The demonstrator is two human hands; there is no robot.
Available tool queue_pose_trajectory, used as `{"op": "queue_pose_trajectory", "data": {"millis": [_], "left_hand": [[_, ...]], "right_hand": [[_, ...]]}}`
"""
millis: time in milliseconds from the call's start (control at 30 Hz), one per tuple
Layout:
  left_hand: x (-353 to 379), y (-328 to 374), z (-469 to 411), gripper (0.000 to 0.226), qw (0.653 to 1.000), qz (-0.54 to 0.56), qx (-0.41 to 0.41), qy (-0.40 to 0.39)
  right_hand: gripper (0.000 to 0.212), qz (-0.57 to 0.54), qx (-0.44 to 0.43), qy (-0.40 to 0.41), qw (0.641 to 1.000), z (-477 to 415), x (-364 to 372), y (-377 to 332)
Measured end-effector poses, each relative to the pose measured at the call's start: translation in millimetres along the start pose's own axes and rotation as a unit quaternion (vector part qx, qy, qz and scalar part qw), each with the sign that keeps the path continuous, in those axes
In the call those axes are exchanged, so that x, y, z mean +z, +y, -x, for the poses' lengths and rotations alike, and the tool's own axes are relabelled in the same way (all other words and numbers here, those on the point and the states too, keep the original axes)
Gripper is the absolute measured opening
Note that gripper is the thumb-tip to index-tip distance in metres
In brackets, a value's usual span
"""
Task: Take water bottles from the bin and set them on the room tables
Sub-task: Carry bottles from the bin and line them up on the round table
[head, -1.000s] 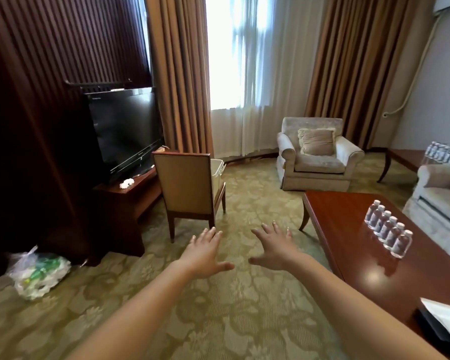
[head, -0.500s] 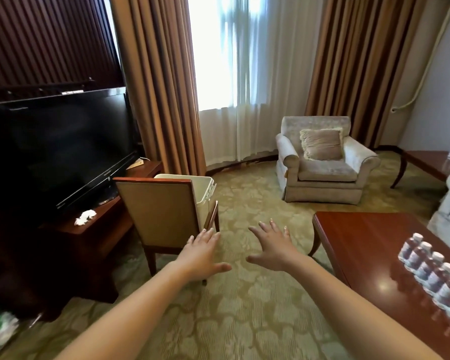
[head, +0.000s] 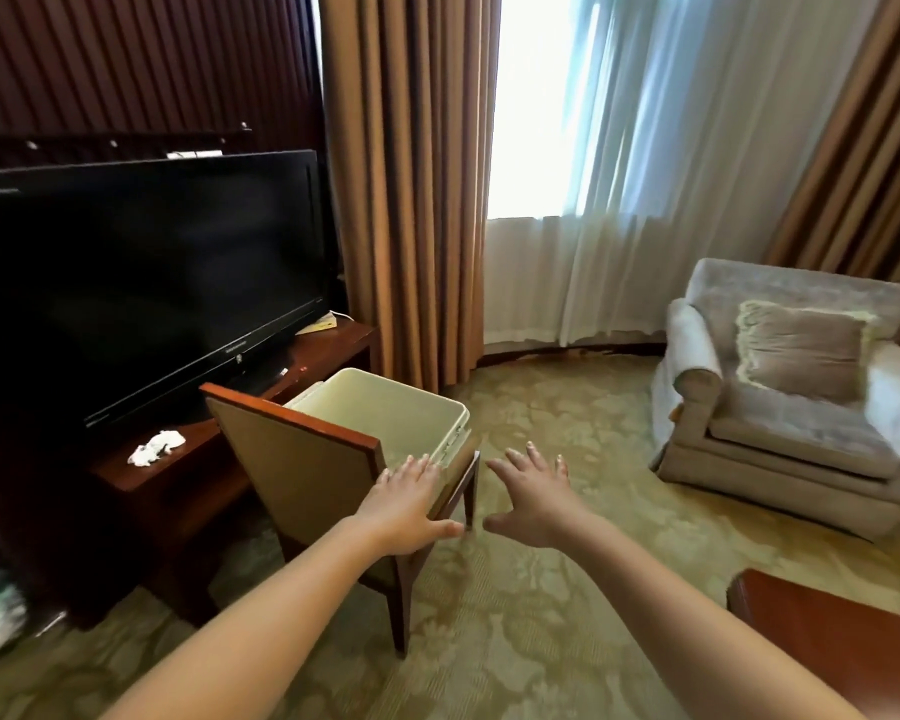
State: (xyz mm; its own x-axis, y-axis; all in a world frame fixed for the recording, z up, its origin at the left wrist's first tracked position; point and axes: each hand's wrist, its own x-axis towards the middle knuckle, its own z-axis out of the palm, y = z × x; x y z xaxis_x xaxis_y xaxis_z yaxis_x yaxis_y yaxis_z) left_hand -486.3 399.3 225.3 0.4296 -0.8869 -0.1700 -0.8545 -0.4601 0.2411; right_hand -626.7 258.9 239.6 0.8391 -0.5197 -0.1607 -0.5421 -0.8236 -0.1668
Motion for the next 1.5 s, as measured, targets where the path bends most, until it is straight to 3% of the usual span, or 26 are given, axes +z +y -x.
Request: {"op": "queue_pose_trajectory", "data": {"millis": [467,800,1100,1333,1500], "left_hand": [[-28,-92,-272,0.103,0.993,0.035,-0.113,-0.026],[-22,-169,-346,0.108,0.954,0.105,-0.28,-0.027],[-16,-208,-399,0.101,0.86,0.17,-0.479,0.048],[-9,-180,-425,0.095,0.752,0.234,-0.606,0.112],[-5,-153,-436,0.094,0.7,0.254,-0.653,0.138]], "right_hand": [[0.084,0.017,-0.108,-0.043,0.993,-305,-18,57],[0.083,0.057,-0.236,-0.104,0.964,-482,-18,26],[0.083,0.136,-0.437,-0.165,0.874,-630,-3,-25],[0.08,0.198,-0.574,-0.191,0.771,-678,-1,-50],[0.081,0.199,-0.623,-0.201,0.729,-686,6,-55]]}}
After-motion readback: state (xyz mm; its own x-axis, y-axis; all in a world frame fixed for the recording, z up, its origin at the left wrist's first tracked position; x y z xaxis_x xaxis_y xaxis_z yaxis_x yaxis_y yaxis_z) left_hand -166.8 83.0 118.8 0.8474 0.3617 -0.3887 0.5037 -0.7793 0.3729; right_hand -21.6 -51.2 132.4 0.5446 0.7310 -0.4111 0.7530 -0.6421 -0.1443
